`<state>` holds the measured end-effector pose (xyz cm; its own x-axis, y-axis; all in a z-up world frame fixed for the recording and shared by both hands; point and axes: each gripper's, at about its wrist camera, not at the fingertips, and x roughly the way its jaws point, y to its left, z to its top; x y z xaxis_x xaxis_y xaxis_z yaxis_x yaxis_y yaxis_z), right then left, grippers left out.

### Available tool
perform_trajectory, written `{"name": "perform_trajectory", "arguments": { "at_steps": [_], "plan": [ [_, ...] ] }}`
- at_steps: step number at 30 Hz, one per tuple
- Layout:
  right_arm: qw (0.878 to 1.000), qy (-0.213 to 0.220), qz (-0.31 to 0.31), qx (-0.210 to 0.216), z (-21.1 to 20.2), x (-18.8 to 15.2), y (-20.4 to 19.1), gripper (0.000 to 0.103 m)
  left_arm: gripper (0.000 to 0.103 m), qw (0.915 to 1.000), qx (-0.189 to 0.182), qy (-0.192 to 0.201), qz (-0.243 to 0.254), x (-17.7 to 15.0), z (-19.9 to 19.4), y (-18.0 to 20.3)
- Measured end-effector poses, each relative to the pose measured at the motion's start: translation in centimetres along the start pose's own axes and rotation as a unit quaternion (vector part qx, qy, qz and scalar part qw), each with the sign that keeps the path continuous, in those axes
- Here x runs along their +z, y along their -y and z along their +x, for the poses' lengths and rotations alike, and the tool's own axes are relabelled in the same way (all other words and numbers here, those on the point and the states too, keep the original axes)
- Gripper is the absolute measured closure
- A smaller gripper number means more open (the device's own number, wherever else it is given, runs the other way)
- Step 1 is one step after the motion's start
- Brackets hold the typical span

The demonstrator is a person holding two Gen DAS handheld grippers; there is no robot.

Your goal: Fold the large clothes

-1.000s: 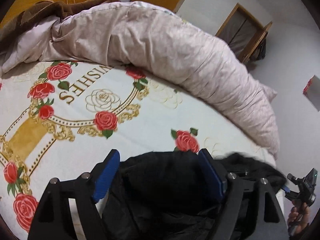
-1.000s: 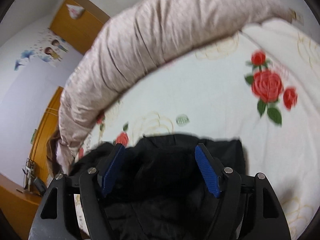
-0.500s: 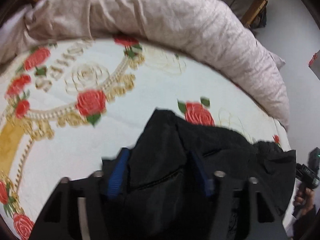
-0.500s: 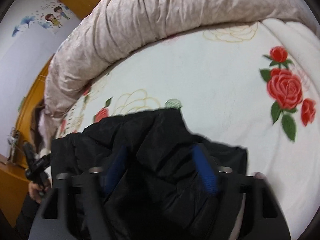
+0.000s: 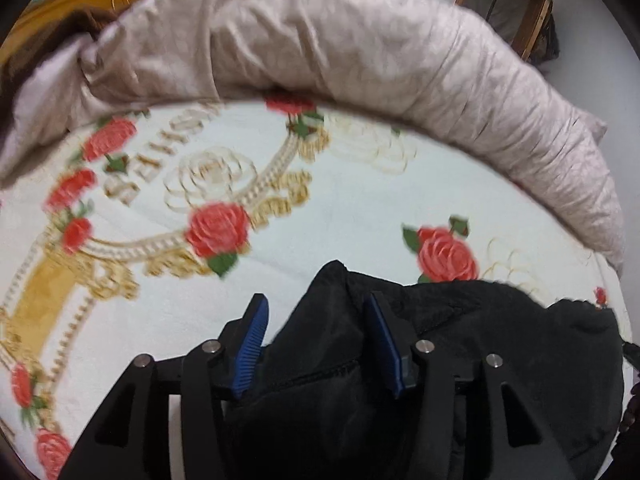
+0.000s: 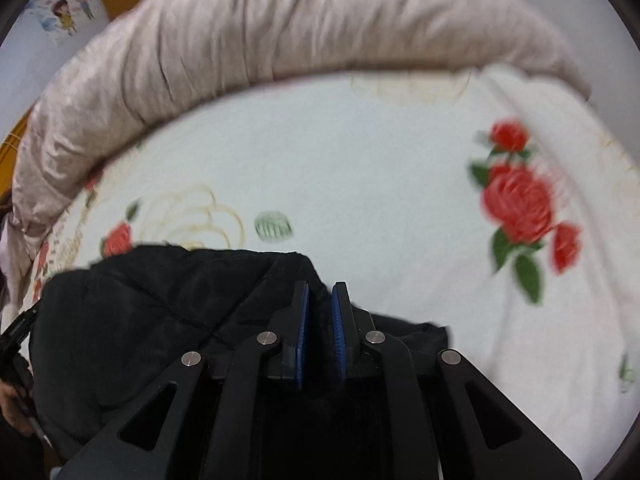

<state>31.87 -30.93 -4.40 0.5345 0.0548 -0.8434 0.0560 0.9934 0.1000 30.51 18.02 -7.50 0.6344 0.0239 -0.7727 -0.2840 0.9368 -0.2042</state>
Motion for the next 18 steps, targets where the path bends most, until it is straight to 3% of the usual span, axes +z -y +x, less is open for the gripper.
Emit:
{"name": "perform_trajectory", "arguments": {
  "at_steps": [4,8,12,14,18],
  "plan": [
    [0.998,0.058,-0.034,0.013,-5.2,-0.5,-2.8,0.071,0.042,0.9987,0.003,0.048,0.019,0.5,-4.7,0.7],
    [0.994,0.033,-0.092,0.049,-4.4,-2.4,-7.4,0.064,0.032,0.9951,-0.063,0.060,0.046,-0.5,-7.4,4.8],
    [0.992,-0.013,-0.120,0.034,1.2,-3.0,-9.4,0.063,0.032,0.9845,-0.131,-0.002,0.117,-2.3,-3.8,11.5],
    [0.992,-0.019,-0.120,0.023,2.9,-2.6,-9.4,0.061,0.031,0.9825,-0.124,-0.040,0.133,-3.1,-0.5,13.7],
    [0.992,-0.032,-0.123,0.010,5.6,-2.1,-9.2,0.061,0.030,0.9853,-0.099,-0.045,0.132,-2.6,3.4,14.5]
  ]
}}
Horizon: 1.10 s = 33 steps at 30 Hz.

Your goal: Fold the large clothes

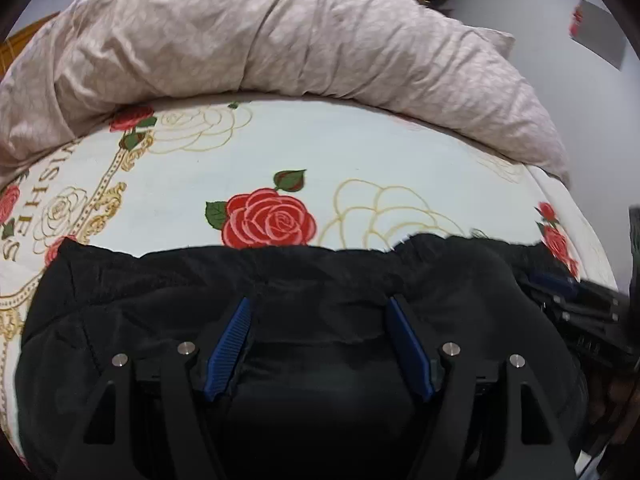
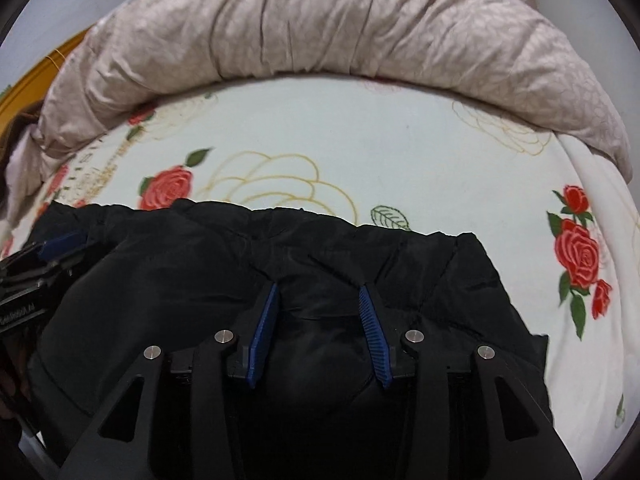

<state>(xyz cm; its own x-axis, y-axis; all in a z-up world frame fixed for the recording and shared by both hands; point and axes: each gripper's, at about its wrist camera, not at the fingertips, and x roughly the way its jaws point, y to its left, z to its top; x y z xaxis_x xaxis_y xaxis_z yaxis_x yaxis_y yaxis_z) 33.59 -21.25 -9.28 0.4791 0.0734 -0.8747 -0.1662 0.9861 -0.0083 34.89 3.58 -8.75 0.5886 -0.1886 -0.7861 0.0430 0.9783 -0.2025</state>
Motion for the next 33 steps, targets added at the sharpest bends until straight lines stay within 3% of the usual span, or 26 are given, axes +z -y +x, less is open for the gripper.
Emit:
{"name": "perform_trajectory", "arguments": {
  "at_steps": [5,10,12,14,18,20,23,33],
  "plan": [
    [1.000,0.001,0.015,-0.001,2.4,0.3,0.7,0.061,0.030,0.9995,0.025,0.009,0.013,-0.3,2.3,0.6],
    [1.000,0.005,0.019,0.004,1.7,0.6,0.8,0.061,0.031,0.9994,0.032,-0.005,0.015,-0.1,2.3,0.9],
    [1.000,0.015,0.022,-0.005,-0.2,0.9,1.0,0.061,0.036,0.9996,0.022,-0.009,0.012,0.4,0.4,0.5],
    [0.999,0.045,0.029,-0.007,-3.2,0.6,1.8,0.061,0.036,0.9995,0.016,0.020,0.017,0.6,-2.8,-0.9],
    [0.997,0.052,0.035,-0.041,-4.6,-0.8,4.5,0.059,0.036,0.9964,0.061,0.057,0.016,0.2,-5.9,-5.8],
    [0.997,0.032,0.046,-0.051,-2.8,-1.4,5.6,0.059,0.036,0.9945,0.099,0.032,-0.010,-0.3,-4.4,-8.8],
    [0.997,0.029,0.048,-0.048,-0.9,-1.9,6.0,0.058,0.031,0.9947,0.089,0.019,-0.047,-1.2,-2.5,-11.1],
    [0.996,0.044,0.063,-0.042,2.0,-2.1,6.6,0.057,0.028,0.9934,0.087,0.039,-0.064,-1.9,0.5,-11.1]
  ]
}}
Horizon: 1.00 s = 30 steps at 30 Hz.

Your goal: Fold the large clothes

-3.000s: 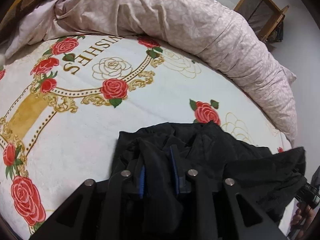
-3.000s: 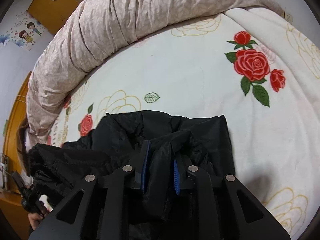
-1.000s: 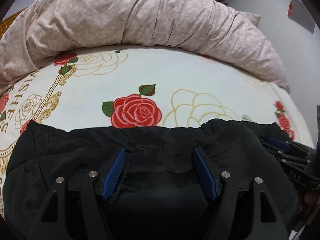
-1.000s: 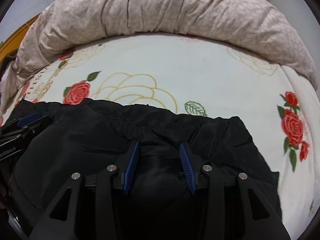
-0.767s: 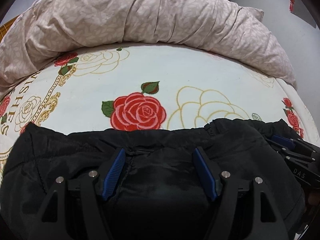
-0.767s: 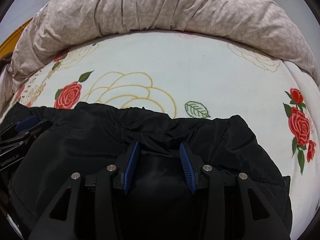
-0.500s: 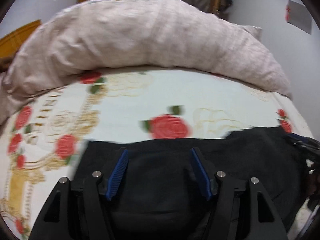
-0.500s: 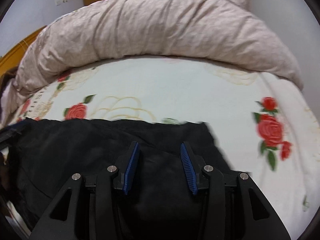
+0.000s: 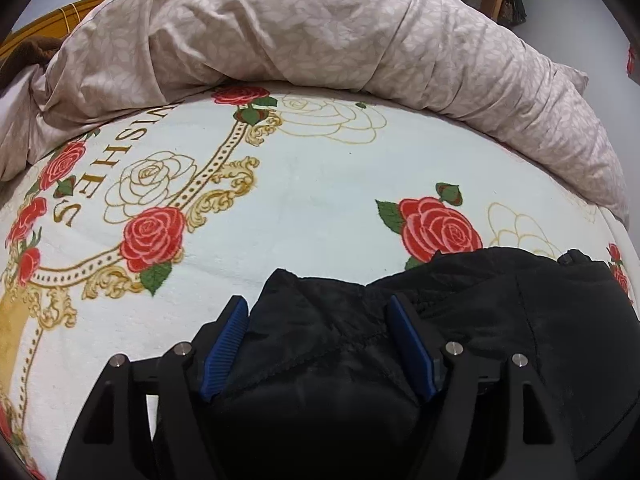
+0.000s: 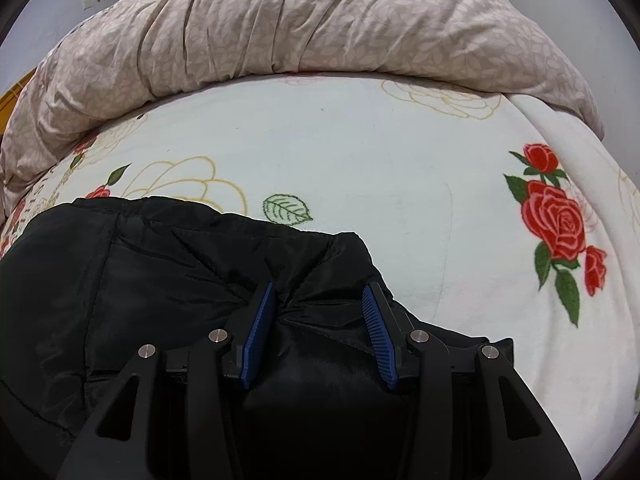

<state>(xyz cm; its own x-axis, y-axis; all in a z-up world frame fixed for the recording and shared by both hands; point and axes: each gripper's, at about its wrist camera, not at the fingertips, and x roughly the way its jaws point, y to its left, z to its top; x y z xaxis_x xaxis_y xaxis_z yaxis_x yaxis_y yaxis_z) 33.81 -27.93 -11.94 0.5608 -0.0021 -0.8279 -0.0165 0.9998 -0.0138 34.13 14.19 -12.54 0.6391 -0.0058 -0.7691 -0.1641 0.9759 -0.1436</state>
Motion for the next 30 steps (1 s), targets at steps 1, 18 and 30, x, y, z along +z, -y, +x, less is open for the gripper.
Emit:
{"name": "perform_trajectory", "arguments": {
  "at_steps": [1,18,30],
  "plan": [
    [1.000,0.003,0.001,0.000,0.0,-0.1,0.1,0.057,0.028,1.0000,-0.001,0.004,-0.002,-0.1,0.1,-0.1],
    [0.998,0.038,-0.043,0.040,-11.2,0.8,-6.1,0.055,0.031,0.9965,-0.068,0.046,0.019,1.4,-11.2,4.0],
    [0.997,-0.029,-0.063,0.041,-5.0,-0.6,-7.1,0.049,0.031,0.9944,-0.063,-0.034,0.077,-1.2,-4.1,9.4]
  ]
}}
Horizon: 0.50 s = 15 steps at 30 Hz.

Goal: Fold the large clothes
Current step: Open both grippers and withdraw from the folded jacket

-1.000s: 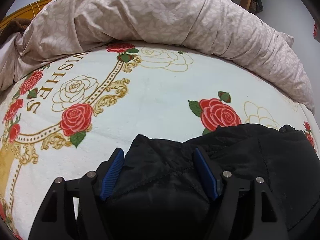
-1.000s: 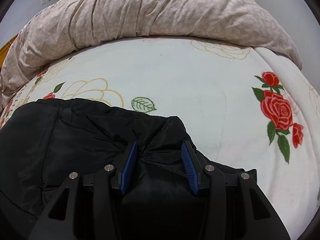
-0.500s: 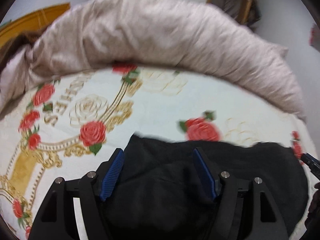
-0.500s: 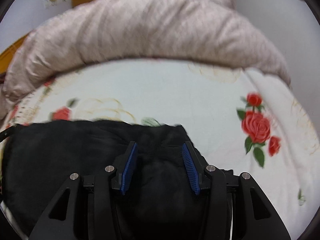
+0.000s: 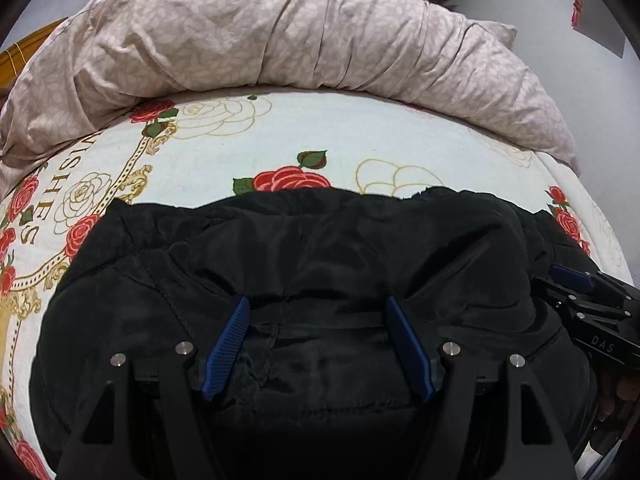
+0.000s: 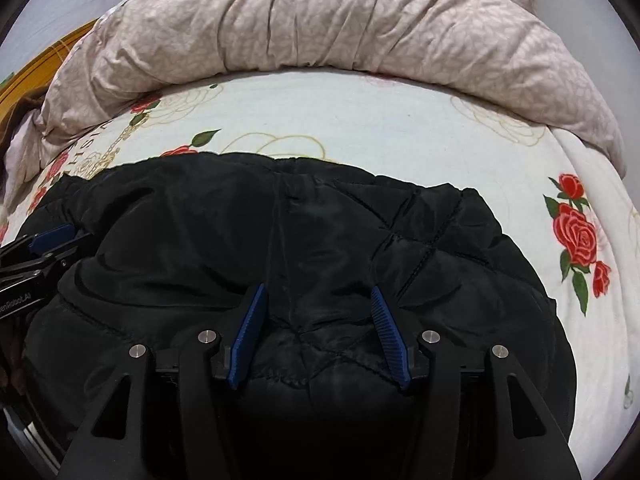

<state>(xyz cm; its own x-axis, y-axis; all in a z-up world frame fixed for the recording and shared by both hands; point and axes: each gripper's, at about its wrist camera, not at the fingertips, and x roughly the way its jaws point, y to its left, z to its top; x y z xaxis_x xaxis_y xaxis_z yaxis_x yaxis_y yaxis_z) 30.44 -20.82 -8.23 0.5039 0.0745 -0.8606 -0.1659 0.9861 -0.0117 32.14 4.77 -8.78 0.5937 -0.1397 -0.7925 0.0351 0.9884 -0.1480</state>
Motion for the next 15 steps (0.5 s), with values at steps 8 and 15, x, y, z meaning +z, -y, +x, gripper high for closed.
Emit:
{"name": "perform_trajectory", "arguments": {
  "at_steps": [8,15],
  "plan": [
    [0.997,0.066,0.035,-0.036,-6.4,-3.2,4.2,0.049,0.042,0.9971,0.035,0.059,-0.032,-1.4,-7.0,-4.8],
    [0.997,0.047,0.049,-0.047,-3.1,-5.3,6.3,0.049,0.039,0.9953,0.061,0.040,-0.063,-3.9,-4.3,-8.5]
  ]
}}
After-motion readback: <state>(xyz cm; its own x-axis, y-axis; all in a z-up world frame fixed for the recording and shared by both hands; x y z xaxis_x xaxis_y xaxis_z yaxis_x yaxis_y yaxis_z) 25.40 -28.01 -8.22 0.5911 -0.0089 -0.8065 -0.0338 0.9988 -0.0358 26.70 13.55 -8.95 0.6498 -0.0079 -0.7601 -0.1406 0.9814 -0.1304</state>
